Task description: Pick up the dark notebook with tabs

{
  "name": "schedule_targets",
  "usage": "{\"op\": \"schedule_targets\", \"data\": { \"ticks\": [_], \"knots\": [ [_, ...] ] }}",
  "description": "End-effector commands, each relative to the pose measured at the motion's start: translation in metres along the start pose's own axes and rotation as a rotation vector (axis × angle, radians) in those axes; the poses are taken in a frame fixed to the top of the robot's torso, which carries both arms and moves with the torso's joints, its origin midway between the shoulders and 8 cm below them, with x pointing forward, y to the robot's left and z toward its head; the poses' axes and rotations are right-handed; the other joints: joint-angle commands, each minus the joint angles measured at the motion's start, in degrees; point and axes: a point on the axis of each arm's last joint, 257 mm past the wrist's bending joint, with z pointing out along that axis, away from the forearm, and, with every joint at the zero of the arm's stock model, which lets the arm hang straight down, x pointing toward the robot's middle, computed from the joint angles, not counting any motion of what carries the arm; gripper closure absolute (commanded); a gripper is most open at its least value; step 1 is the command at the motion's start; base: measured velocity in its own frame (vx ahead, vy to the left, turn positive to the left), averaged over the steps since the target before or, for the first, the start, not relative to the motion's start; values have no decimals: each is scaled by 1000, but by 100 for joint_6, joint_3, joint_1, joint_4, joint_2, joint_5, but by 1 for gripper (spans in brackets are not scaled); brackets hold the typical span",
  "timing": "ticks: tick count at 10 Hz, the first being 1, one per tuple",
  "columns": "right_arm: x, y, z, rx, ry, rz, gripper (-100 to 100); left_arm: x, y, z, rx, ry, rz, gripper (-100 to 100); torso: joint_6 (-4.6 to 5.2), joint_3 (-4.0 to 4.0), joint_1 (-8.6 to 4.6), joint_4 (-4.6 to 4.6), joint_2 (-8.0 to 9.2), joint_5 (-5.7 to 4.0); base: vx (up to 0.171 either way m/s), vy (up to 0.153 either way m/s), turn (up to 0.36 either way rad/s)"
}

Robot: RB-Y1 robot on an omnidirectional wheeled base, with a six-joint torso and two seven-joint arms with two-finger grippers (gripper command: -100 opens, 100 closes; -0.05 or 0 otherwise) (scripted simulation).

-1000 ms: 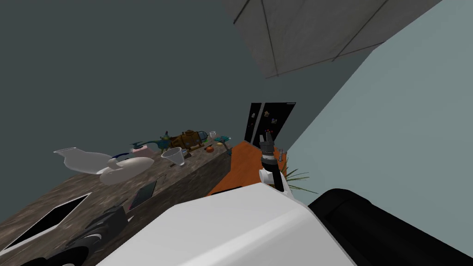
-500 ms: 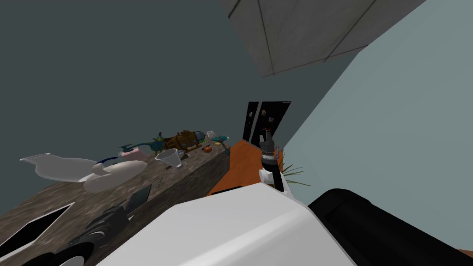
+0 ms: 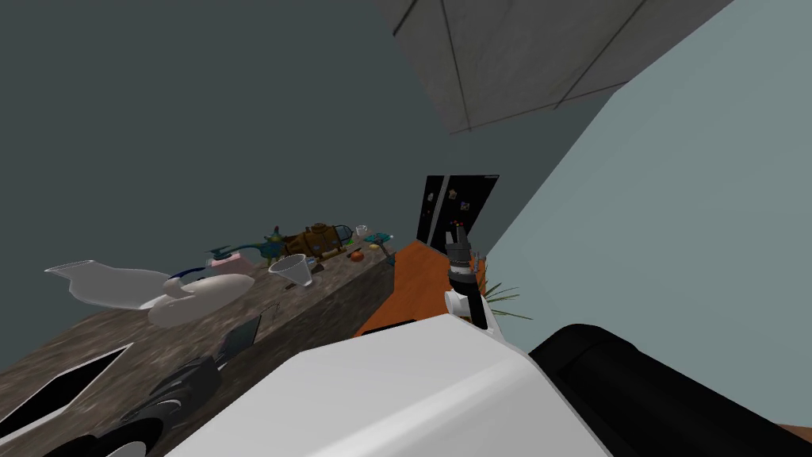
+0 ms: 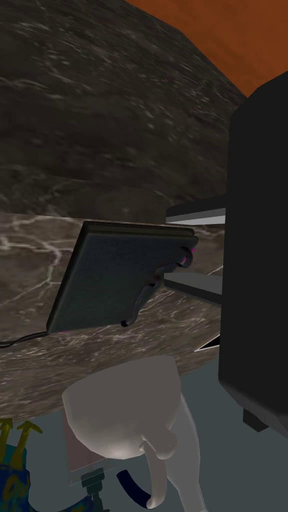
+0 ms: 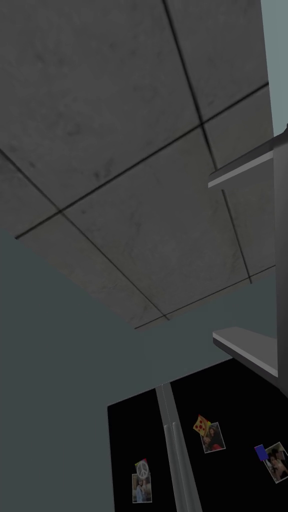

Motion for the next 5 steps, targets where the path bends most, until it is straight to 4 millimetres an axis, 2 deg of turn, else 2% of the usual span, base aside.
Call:
{"op": "schedule_targets", "data": {
  "ticks": [1, 2, 3, 4, 5],
  "knots": [
    [0, 0, 0, 0, 0, 0, 0, 0, 0, 0, 0, 0, 0, 0, 0, 0, 0, 0, 0, 0, 0, 0, 0],
    [0, 0, 0, 0, 0, 0, 0, 3, -10, -6, 16, 15, 20, 100, 0, 0, 0, 0, -1, 0, 34, -8, 185],
    [0, 0, 0, 0, 0, 0, 0, 5, -10, -9, 14, 22, 27, 100, -9, -4, -4, -1, -7, -5, 50, -21, 194],
    [0, 0, 0, 0, 0, 0, 0, 4, -9, -8, 12, 17, 21, 100, -6, -6, -11, -1, -11, -5, 19, -13, 38],
    [0, 0, 0, 0, 0, 0, 0, 3, -9, -8, 12, 17, 23, 0, 1, -4, -8, 0, -7, -2, 0, 0, 0]
  ]
}}
